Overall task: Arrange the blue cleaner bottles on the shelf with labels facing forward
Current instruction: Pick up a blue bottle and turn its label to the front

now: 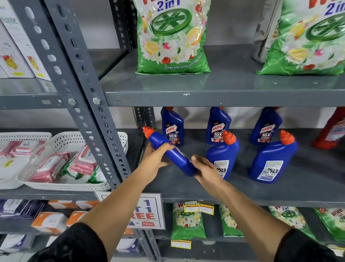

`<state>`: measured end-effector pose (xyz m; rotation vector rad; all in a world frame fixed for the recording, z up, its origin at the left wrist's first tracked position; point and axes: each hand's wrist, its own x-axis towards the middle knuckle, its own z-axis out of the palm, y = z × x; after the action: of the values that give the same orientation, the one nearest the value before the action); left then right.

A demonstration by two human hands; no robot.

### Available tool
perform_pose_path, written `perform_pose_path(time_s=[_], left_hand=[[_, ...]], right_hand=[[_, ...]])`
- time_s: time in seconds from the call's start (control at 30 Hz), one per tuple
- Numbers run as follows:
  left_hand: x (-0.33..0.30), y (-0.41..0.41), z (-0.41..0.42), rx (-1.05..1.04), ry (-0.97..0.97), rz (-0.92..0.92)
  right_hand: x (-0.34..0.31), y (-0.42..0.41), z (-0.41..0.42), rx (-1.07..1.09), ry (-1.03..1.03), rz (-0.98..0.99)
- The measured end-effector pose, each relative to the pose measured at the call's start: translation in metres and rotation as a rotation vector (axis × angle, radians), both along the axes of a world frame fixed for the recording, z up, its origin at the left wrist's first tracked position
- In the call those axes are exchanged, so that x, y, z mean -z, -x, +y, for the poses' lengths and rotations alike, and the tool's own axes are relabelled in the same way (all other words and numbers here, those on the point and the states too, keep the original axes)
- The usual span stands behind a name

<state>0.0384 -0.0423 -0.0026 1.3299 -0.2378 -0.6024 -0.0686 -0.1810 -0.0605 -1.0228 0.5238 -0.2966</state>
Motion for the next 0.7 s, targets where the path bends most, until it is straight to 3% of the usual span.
perform_pose_path(time_s=[0.07,0.2,0.47,0.7], left_hand=[[0.0,-0.003,0.002,-0.003,0.1,0.055],[-0.003,-0.01,0.004,0.028,0.144,0.063],[0.008,-0.022,0.012,0.033,-0.052,-0.07],[0.018,-0.024,0.006,0.035,-0.142,-0.182]], right_hand=[[-0.004,-0.003,-0.001,-0.096,-0.179,0.002],[-0.001,-0.001,0.007,-0.274,-0.143,0.04],[0.014,-0.017,0.021,-0.139,0.384,0.141],[0.027,-0.038,0.025,-0.063,0.551,0.236]])
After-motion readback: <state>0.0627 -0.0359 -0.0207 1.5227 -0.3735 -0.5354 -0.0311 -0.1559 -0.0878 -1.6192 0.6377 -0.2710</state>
